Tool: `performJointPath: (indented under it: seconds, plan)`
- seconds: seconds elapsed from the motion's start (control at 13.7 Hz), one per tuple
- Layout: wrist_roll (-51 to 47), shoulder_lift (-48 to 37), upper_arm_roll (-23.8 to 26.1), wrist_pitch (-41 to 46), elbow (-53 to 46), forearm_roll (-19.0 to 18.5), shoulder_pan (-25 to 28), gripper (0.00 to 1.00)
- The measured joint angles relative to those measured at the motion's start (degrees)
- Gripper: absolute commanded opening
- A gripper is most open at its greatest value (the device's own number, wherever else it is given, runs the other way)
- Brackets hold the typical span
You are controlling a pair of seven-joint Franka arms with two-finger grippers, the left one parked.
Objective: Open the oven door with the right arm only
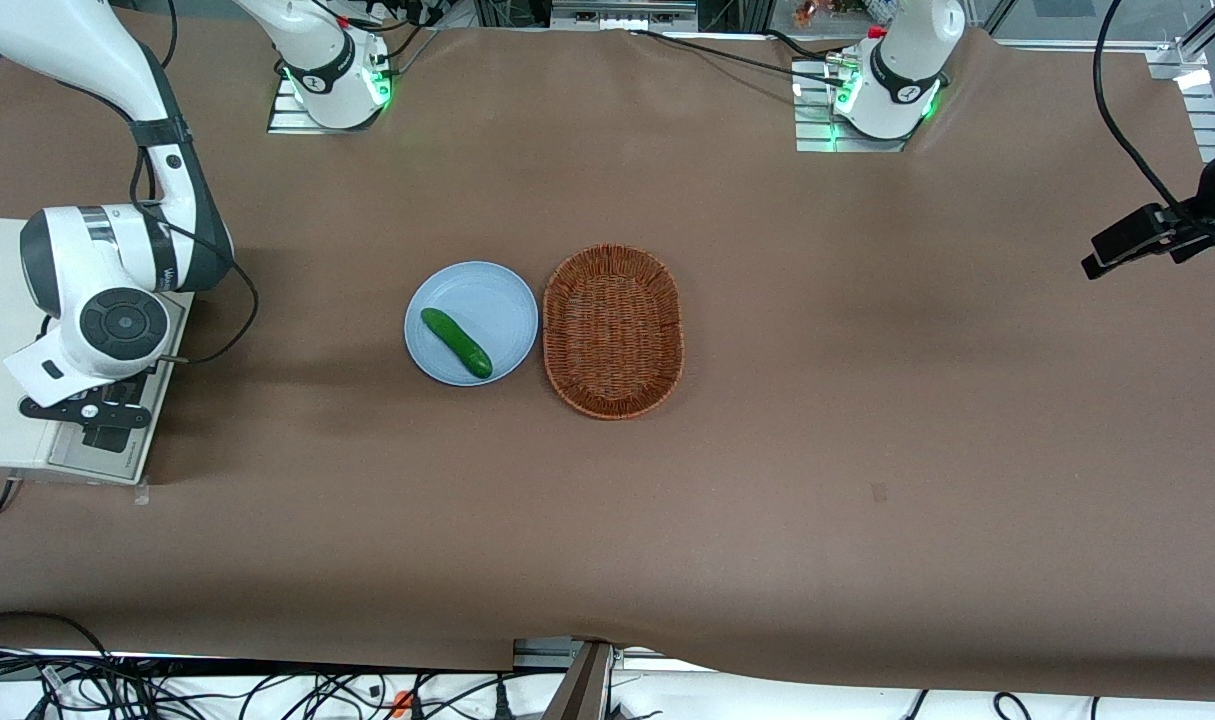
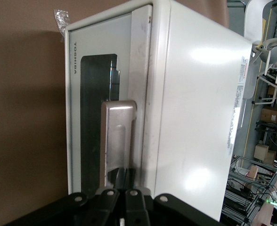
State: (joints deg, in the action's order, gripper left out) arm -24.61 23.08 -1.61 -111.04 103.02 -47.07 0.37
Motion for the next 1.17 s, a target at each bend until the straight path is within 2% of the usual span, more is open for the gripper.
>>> performJointPath:
  seconds: [0.51,0.88,1.17]
  plan:
    - [-0.9,0.2,0.2,0.2,0.1,0.1,0.8,0.0]
    - [-2.5,1.2,1.9,-1.0,0.3,4.3,3.0,0.0]
    - [-2.9,3.4,2.5,-3.5,0.5,5.8,4.5,0.0]
